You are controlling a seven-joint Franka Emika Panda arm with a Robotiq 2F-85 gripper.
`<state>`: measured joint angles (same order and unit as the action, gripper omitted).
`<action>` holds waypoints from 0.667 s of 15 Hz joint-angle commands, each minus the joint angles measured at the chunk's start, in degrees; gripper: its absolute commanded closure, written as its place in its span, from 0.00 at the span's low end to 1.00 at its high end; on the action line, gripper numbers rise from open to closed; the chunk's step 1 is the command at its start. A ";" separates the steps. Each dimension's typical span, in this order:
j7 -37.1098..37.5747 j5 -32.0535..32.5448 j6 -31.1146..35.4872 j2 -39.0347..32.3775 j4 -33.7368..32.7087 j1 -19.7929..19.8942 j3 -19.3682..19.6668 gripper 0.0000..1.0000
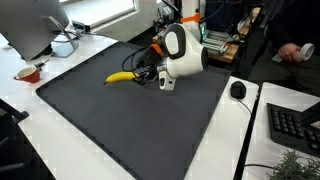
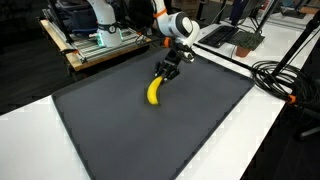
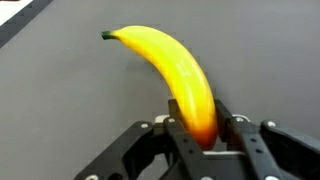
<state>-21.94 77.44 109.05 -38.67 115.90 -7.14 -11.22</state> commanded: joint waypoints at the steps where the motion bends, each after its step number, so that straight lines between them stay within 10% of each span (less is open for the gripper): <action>1: -1.41 -0.74 0.24 -0.96 -1.03 -0.43 0.49 0.88; 7: -3.86 -1.34 0.27 -1.97 -1.32 -0.21 0.21 0.88; 8: -3.94 -1.43 0.16 -1.96 -1.25 -0.27 0.15 0.38; 10: -4.31 -1.74 -0.13 -1.31 -0.65 -0.36 -0.07 0.31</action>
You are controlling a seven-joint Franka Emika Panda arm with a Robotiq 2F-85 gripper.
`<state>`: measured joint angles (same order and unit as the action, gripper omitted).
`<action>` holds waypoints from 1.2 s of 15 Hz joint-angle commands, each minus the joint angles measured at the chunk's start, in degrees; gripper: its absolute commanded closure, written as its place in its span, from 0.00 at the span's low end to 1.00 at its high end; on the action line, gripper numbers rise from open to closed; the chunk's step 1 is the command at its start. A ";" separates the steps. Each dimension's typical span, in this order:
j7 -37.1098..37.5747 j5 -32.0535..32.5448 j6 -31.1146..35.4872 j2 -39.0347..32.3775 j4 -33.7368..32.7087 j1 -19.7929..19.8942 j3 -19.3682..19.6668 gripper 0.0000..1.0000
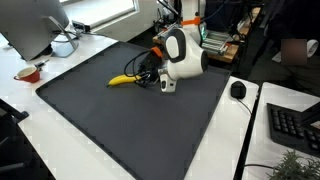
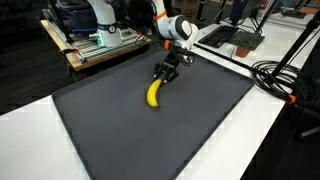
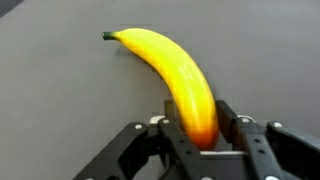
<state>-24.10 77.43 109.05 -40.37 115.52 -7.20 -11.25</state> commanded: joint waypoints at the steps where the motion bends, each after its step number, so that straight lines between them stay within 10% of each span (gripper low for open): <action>1: -2.19 -2.75 -0.39 1.26 0.53 -0.23 -0.44 0.24; 5: 1.00 -4.12 5.72 10.59 10.90 1.11 -3.33 0.00; 11: 7.46 -4.75 26.13 28.27 27.22 1.90 -5.02 0.00; 18: 4.27 -29.12 41.61 50.50 40.05 -0.95 -3.01 0.00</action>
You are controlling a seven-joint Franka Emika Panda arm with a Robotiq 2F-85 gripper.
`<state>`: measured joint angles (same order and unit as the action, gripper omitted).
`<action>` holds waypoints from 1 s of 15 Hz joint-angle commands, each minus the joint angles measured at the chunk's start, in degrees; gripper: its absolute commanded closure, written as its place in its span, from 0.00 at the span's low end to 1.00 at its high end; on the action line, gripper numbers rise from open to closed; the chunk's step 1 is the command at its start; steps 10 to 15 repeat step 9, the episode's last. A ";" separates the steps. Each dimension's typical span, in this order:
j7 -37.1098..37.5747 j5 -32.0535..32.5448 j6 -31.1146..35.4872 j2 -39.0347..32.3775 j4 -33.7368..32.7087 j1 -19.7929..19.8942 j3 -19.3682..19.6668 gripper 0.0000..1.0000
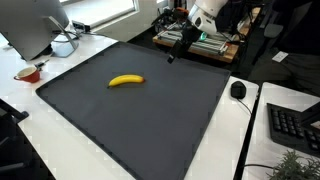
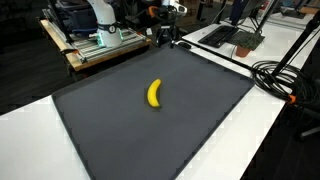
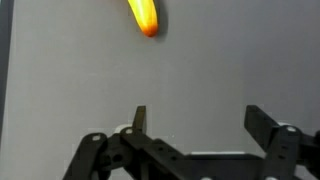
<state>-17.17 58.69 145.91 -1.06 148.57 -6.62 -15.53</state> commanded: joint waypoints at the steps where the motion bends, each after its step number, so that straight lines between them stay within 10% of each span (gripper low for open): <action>1: -3.46 -14.66 6.14 14.31 8.61 -2.55 1.92 0.00; 4: -3.33 -23.40 9.47 21.90 12.32 -5.78 4.18 0.00; 15: -2.66 -20.55 8.69 21.11 10.67 -5.46 3.70 0.00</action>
